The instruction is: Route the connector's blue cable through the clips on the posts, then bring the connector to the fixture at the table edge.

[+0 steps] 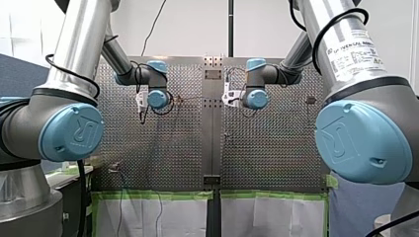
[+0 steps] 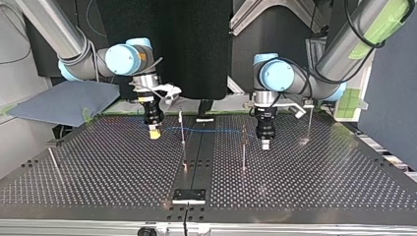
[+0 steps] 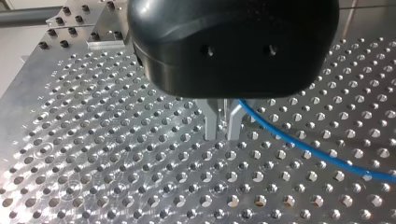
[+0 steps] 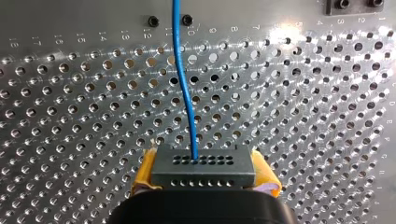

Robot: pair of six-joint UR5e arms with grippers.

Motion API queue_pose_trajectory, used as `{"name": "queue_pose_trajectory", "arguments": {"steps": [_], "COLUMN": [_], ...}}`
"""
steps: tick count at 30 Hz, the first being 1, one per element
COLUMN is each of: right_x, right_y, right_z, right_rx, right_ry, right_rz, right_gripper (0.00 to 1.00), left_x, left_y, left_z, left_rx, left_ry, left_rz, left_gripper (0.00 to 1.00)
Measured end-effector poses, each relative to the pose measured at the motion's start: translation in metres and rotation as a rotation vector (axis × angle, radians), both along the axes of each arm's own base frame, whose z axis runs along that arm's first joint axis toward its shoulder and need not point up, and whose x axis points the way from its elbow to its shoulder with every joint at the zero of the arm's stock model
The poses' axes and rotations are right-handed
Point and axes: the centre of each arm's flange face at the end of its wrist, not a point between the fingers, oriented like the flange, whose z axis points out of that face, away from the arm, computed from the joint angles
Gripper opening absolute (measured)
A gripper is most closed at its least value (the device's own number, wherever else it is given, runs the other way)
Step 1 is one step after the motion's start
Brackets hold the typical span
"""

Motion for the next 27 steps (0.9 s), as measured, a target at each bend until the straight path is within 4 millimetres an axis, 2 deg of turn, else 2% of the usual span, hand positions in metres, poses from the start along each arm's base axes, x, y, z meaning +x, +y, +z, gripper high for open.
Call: {"name": "queue_pose_trajectory", "arguments": {"steps": [1, 2, 6, 7, 8, 16, 27], "right_x": [0.0, 0.0, 0.0, 0.0, 0.0, -0.001, -0.001], "right_y": [0.0, 0.0, 0.0, 0.001, 0.001, 0.001, 0.002], "right_z": [0.0, 0.0, -0.001, -0.001, -0.001, -0.002, -0.002], "right_rx": [0.001, 0.001, 0.005, 0.006, 0.007, 0.011, 0.016], "right_ry": [0.0, 0.001, 0.003, 0.004, 0.004, 0.009, 0.012], "right_rz": [0.0, 0.001, 0.001, 0.001, 0.001, 0.001, 0.005], "right_gripper": [0.0, 0.0, 0.0, 0.0, 0.0, 0.0, 0.0], "left_x": [0.0, 0.0, 0.0, 0.0, 0.0, 0.0, -0.023], "left_y": [0.0, 0.0, 0.001, 0.001, 0.001, 0.009, 0.012], "left_z": [0.0, 0.0, -0.001, -0.001, -0.001, -0.005, -0.026], "left_rx": [0.0, 0.0, -0.009, -0.01, -0.012, -0.02, -0.045], "left_ry": [0.001, 0.002, 0.003, 0.003, 0.003, 0.04, 0.131], "left_rz": [-0.002, -0.003, -0.011, -0.012, -0.013, 0.006, -0.039], "left_gripper": [0.5, 0.54, 0.54, 0.61, 1.0, 1.0, 1.0]}}
